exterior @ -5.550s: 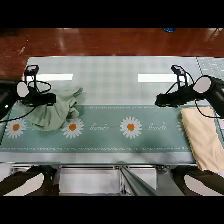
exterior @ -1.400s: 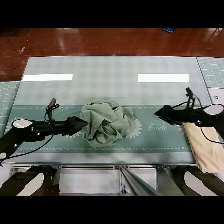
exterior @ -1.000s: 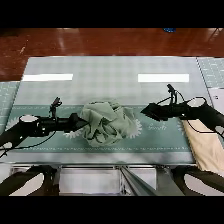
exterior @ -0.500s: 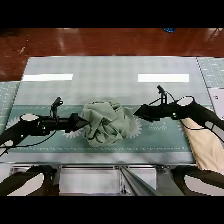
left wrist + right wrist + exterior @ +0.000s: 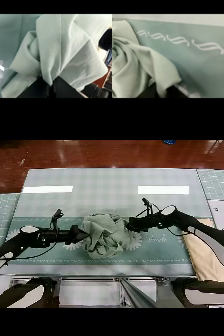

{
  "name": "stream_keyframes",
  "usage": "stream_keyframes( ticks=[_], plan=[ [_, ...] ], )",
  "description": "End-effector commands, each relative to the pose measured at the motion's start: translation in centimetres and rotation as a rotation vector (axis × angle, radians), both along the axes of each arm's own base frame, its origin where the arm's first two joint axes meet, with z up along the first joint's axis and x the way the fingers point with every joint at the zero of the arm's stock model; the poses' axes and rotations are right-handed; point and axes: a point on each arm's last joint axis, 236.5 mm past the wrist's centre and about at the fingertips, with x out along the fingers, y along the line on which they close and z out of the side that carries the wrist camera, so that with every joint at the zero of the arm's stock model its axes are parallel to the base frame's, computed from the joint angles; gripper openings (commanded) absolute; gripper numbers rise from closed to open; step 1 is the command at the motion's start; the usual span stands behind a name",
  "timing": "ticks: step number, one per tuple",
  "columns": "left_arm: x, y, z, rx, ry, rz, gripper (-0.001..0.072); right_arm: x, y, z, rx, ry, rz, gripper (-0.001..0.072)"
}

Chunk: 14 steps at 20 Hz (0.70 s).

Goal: Fold the shirts.

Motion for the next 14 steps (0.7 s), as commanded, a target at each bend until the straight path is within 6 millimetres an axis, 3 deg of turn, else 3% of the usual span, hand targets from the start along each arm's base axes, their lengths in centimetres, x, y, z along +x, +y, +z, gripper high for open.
stream_keyframes(
  ticks=[1,4,7,9,11,12,14],
  plan=[
    [0.1,-0.2,0.5,-0.012,-0.007,-0.012,0.0019,-0.9,0.2,0.8,-0.024,0.02,0.124,0.0019],
    [1.5,-0.7,2.9,-0.042,-0.064,-0.044,0.0019,1.0,-0.7,5.2,-0.016,-0.084,0.155,0.0018],
    [4.9,-1.3,8.5,-0.074,-0.214,-0.082,0.0019,3.8,-2.3,11.7,-0.037,-0.239,0.158,0.0018],
    [7.9,-1.5,15.2,-0.084,-0.381,-0.083,0.0019,6.7,-4.4,19.0,-0.067,-0.426,0.1,0.0018],
    [10.4,-0.9,23.6,-0.081,-0.588,-0.062,0.0018,8.8,-7.5,28.2,-0.103,-0.65,0.002,0.0018],
    [11.1,-0.4,27.9,-0.079,-0.685,-0.045,0.0019,9.0,-9.3,33.1,-0.13,-0.768,-0.042,0.0018],
    [11.3,1.3,36.6,-0.054,-0.893,-0.005,0.0018,7.5,-12.7,41.5,-0.202,-0.973,-0.125,0.0018]
  ],
)
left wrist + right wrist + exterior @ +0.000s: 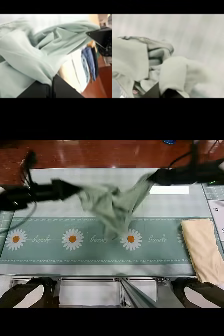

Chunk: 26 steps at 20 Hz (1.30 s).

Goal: Fold the shirts.

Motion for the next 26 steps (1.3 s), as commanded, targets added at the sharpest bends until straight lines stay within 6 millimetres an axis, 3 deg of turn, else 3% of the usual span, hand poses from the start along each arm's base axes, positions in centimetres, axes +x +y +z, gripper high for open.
stream_keyframes(
  ticks=[1,3,4,7,9,12,15,17,19,22,26],
  plan=[
    [-0.3,2.5,14.9,0.02,-0.341,0.085,0.0019,-3.1,-6.0,14.2,-0.086,-0.353,-0.164,0.0018],
    [-1.9,4.8,19.9,0.129,-0.477,0.164,0.0018,-7.2,-8.4,19.7,-0.147,-0.51,-0.242,0.0018],
    [-2.9,6.0,21.4,0.197,-0.523,0.208,0.0019,-9.3,-9.2,21.6,-0.174,-0.568,-0.274,0.0018],
    [-6.5,9.5,24.6,0.379,-0.63,0.372,0.0019,-15.5,-11.3,25.2,-0.239,-0.7,-0.393,0.0018],
    [-9.6,10.1,25.2,0.461,-0.676,0.412,0.0019,-19.0,-11.9,26.5,-0.25,-0.754,-0.447,0.0018],
    [-14.0,8.6,22.5,0.551,-0.626,0.307,0.0019,-22.7,-12.1,26.1,-0.265,-0.752,-0.473,0.0018],
    [-15.7,8.1,19.0,0.565,-0.525,0.259,0.0019,-23.7,-13.0,21.8,-0.321,-0.58,-0.482,0.0018],
    [-15.3,8.5,15.8,0.554,-0.433,0.258,0.0019,-23.5,-13.0,17.5,-0.352,-0.417,-0.448,0.0018],
    [-14.2,8.8,11.4,0.538,-0.315,0.228,0.002,-22.9,-12.8,12.6,-0.363,-0.246,-0.402,0.0018],
    [-10.9,9.9,4.5,0.504,-0.157,0.22,0.0019,-21.3,-12.0,5.6,-0.342,-0.045,-0.332,0.0018],
    [-5.1,12.3,-2.4,0.44,-0.015,0.339,0.0019,-17.9,-9.8,-4.7,-0.229,0.159,-0.25,0.0018]
  ],
)
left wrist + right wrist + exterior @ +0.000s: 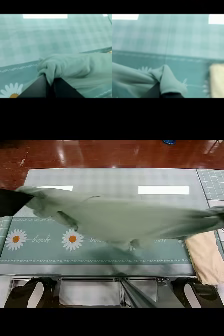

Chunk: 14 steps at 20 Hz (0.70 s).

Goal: Fold the shirts.

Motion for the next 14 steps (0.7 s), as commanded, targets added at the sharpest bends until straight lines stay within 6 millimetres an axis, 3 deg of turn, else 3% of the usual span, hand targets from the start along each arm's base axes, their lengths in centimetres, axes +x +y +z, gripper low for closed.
stream_keyframes(
  ticks=[1,4,6,9,10,11,12,13,14],
  plan=[
    [4.3,1.7,-6.7,-0.06,0.105,0.101,0.0019,2.5,1.4,-9.5,0.111,0.168,0.022,0.0018],
    [7.4,0.9,-11.8,-0.068,0.223,0.073,0.0019,7.5,0.0,-15.1,0.135,0.205,-0.058,0.0018],
    [9.5,0.4,-15.1,-0.077,0.283,0.083,0.0019,11.4,-0.2,-17.0,0.18,0.211,-0.088,0.0018],
    [11.6,-0.8,-18.8,-0.154,0.374,0.128,0.004,15.9,1.3,-19.9,0.303,0.278,-0.083,0.0019],
    [12.3,-0.9,-19.7,-0.194,0.409,0.178,0.0198,17.3,1.7,-20.9,0.353,0.308,-0.096,0.0019],
    [12.6,-0.8,-20.2,-0.219,0.433,0.21,0.0448,18.4,1.9,-21.8,0.384,0.328,-0.107,0.0054],
    [12.8,-0.7,-20.4,-0.231,0.451,0.218,0.0511,19.3,1.9,-22.6,0.402,0.356,-0.111,0.0246],
    [12.7,-0.3,-19.8,-0.229,0.456,0.202,0.0511,19.7,1.8,-23.0,0.408,0.387,-0.097,0.0428],
    [12.5,0.5,-18.9,-0.222,0.465,0.187,0.0511,19.9,1.2,-22.6,0.411,0.417,-0.069,0.0415]
  ],
)
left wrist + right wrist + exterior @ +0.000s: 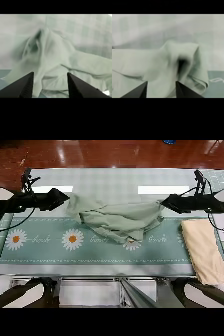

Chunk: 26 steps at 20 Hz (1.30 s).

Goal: Fold the shirts.

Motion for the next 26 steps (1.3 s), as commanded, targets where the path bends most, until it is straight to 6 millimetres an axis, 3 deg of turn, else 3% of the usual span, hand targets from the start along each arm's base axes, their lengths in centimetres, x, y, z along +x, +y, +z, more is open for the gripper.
stream_keyframes(
  ticks=[1,3,5,7,8,12,14,17,21,26],
  plan=[
    [-0.2,1.9,0.6,-0.015,0.068,-0.004,0.0511,2.0,-1.2,-0.7,0.074,0.076,0.033,0.0415],
    [-2.2,5.3,1.9,0.046,0.104,-0.039,0.051,1.2,-5.0,1.0,0.041,0.071,0.029,0.0413],
    [-3.8,7.2,2.6,0.048,0.111,0.003,0.051,-0.5,-9.8,1.3,-0.031,0.08,-0.045,0.0412],
    [-6.7,5.7,1.7,0.015,0.138,-0.006,0.051,-2.9,-12.7,0.0,-0.054,0.109,-0.136,0.0412],
    [-8.8,3.5,0.3,-0.022,0.176,-0.037,0.051,-4.1,-13.1,-1.1,-0.042,0.123,-0.177,0.0412],
    [-15.1,-6.9,-5.8,-0.229,0.283,-0.115,0.051,-7.3,-10.7,-5.1,0.034,0.139,-0.244,0.0412],
    [-16.7,-10.1,-8.3,-0.237,0.313,-0.122,0.051,-7.6,-9.3,-5.8,0.091,0.138,-0.246,0.0412],
    [-17.8,-13.9,-9.4,-0.236,0.325,-0.167,0.0509,-7.9,-8.8,-5.9,0.107,0.142,-0.234,0.0412],
    [-17.6,-16.9,-11.3,-0.22,0.336,-0.132,0.0508,-7.9,-8.6,-5.8,0.109,0.141,-0.226,0.0412],
    [-14.2,-18.0,-12.1,-0.189,0.288,-0.063,0.0507,-8.0,-8.6,-5.8,0.106,0.138,-0.217,0.0412]
  ],
)
